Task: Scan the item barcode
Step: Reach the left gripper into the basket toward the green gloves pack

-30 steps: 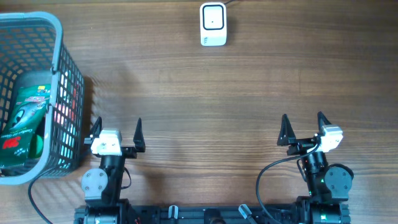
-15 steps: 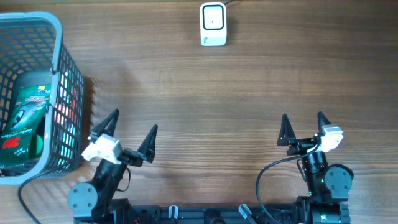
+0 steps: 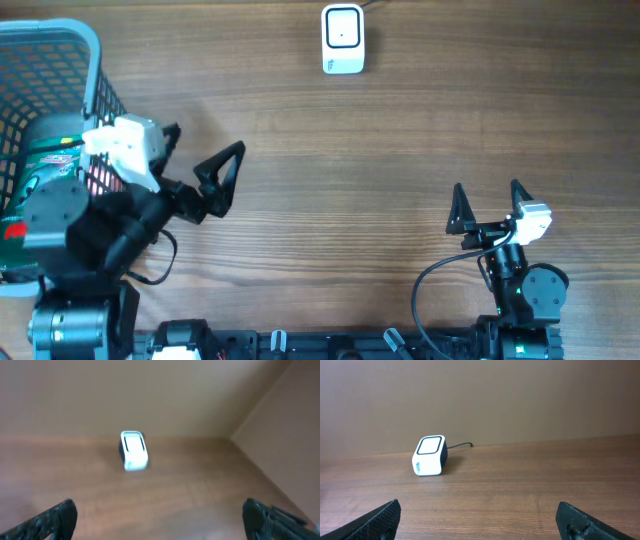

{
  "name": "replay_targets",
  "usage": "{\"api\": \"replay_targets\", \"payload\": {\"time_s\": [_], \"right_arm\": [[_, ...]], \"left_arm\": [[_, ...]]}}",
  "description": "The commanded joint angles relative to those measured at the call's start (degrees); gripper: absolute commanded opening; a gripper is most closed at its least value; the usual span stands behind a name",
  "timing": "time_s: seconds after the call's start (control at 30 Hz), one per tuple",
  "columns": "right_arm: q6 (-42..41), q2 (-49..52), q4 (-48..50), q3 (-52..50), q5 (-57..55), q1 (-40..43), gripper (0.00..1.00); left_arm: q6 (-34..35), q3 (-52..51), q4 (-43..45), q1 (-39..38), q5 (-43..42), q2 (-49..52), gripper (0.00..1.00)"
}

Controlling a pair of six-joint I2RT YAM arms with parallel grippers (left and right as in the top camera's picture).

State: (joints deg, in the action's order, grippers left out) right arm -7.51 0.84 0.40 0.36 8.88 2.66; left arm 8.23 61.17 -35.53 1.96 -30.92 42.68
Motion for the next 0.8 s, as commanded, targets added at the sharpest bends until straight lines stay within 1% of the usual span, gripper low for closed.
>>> {"api": "replay_targets", "payload": {"time_s": [0.0, 0.03, 0.07, 0.13, 0.2, 0.27, 0.33, 0.37, 0.43, 0.47, 0.57, 0.63, 0.7, 0.77], "right_arm": [[-0.37, -0.42, 0.17, -0.07, -0.57, -0.17, 1.0], [-0.35, -0.42, 0.17, -0.07, -0.57, -0.17, 1.0], [-0.37, -0.42, 0.17, -0.07, -0.57, -0.17, 1.0], [-0.39, -0.42, 0.17, -0.07, -0.57, -0.17, 1.0], [-0.39, -0.42, 0.17, -0.07, -0.57, -0.17, 1.0], [-0.37, -0.42, 0.17, -0.07, -0.57, -0.17, 1.0], [-0.35, -0.42, 0.17, -0.07, -0.57, -0.17, 1.0], [-0.37, -0.42, 0.17, -0.07, -0.57, -0.17, 1.0], [-0.37, -0.42, 0.17, -0.07, -0.57, -0.17, 1.0], [-0.37, -0.42, 0.17, -0.07, -0.57, -0.17, 1.0], [-0.37, -0.42, 0.17, -0.07, -0.57, -0.17, 1.0], [-0.37, -0.42, 0.17, -0.07, -0.57, -0.17, 1.0], [-0.37, -0.42, 0.17, -0.07, -0.57, -0.17, 1.0], [-0.37, -0.42, 0.17, -0.07, -0.57, -0.17, 1.0]], "left_arm": [[0.96, 0.81, -1.11, 0.15, -3.08, 3.28, 1.0], [2.19, 1.97, -0.98, 0.15, -0.98, 3.93, 1.0], [5.49, 3.91, -1.44, 0.15, 3.8, 4.7, 1.0], [9.7, 8.31, -3.15, 0.15, 10.97, 6.38, 1.0], [13.57, 18.32, -8.5, 0.28, 21.18, 10.6, 1.0], [15.63, 28.52, -13.49, 1.44, 28.06, 15.1, 1.0], [16.63, 39.23, -18.38, 4.2, 33.86, 19.74, 1.0], [19.87, 44.26, -22.18, 6.51, 38.62, 21.79, 1.0], [25.38, 48.37, -27.45, 12.02, 44.11, 23.82, 1.0], [27.58, 48.41, -29.09, 15.41, 44.72, 24.13, 1.0], [38.4, 48.41, -36.65, 27.56, 44.33, 26.49, 1.0], [41.88, 48.35, -40.61, 33.11, 44.24, 28.63, 1.0], [43.52, 48.35, -45.4, 37.13, 43.71, 32.68, 1.0], [43.52, 48.35, -46.8, 37.7, 42.62, 35.65, 1.0]]}}
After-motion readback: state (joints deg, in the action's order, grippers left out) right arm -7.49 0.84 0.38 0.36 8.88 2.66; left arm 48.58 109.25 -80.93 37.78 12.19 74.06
